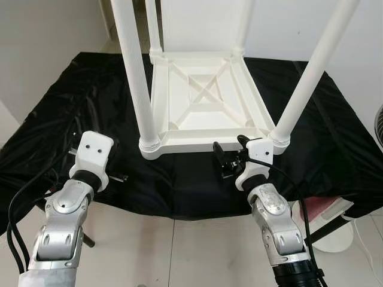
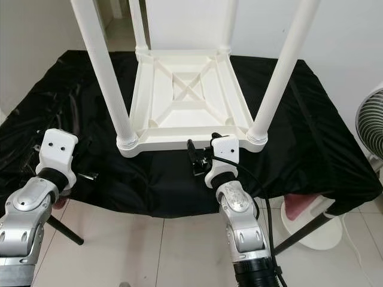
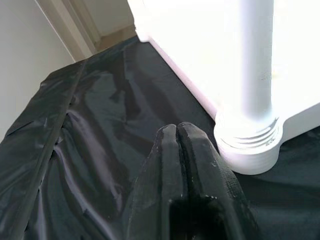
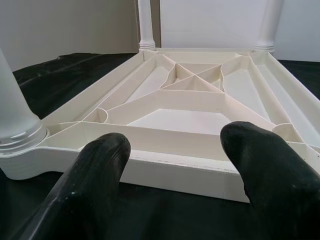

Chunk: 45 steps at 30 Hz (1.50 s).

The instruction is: Building children table

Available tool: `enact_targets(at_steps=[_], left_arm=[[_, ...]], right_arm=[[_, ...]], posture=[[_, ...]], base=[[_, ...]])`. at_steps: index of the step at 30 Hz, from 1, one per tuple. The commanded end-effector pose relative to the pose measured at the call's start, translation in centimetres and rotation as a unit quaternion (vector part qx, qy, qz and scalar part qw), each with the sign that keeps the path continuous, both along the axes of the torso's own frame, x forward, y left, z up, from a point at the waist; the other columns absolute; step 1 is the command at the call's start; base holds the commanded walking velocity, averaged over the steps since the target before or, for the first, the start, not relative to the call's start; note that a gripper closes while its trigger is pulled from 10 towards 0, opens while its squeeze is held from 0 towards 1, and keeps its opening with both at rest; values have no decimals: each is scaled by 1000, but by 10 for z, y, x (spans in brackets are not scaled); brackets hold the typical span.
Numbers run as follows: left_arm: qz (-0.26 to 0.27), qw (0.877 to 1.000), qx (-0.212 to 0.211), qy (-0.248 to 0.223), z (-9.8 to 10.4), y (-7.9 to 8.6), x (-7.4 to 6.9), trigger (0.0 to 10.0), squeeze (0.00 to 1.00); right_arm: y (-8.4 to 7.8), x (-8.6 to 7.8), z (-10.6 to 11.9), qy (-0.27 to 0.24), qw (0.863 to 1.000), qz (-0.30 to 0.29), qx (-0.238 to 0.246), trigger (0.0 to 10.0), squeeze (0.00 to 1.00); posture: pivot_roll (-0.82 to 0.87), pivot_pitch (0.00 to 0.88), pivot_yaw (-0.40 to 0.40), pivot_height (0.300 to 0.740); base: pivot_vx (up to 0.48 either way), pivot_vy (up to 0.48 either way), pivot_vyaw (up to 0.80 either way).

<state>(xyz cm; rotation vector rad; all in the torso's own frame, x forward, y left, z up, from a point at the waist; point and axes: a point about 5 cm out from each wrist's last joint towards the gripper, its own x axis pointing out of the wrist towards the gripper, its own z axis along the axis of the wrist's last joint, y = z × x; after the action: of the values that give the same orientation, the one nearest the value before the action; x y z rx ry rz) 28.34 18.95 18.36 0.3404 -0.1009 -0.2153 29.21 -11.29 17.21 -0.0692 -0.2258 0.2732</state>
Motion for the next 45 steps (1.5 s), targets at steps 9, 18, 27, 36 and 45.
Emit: enact_targets(at_steps=[9,18,27,36,45], left_arm=[[30,1000,-4,-1,-3,4,1,10000,0],[32,999,-4,-2,-4,5,1,10000,0],[35,999,-1,0,-5,6,2,10000,0],[97,991,-90,13,-8,25,2,10000,0],[42,997,-55,19,-16,10,-11,10000,0]], right_arm=[[1,0,2,1,1000,2,0,10000,0],[2,1,2,1,1000,1,1,10000,0],[2,1,3,-6,1000,1,-9,10000,0],[10,0,10,-26,999,28,-37,10000,0],[16,10,24,-39,991,80,-96,10000,0]], posture=[[-21,59,29,740],[-19,53,31,740],[-19,51,33,740],[-27,51,34,740],[-33,53,-9,740]], base=[[0,0,-800],[0,0,-800],[0,0,-267],[0,0,0],[0,0,0]])
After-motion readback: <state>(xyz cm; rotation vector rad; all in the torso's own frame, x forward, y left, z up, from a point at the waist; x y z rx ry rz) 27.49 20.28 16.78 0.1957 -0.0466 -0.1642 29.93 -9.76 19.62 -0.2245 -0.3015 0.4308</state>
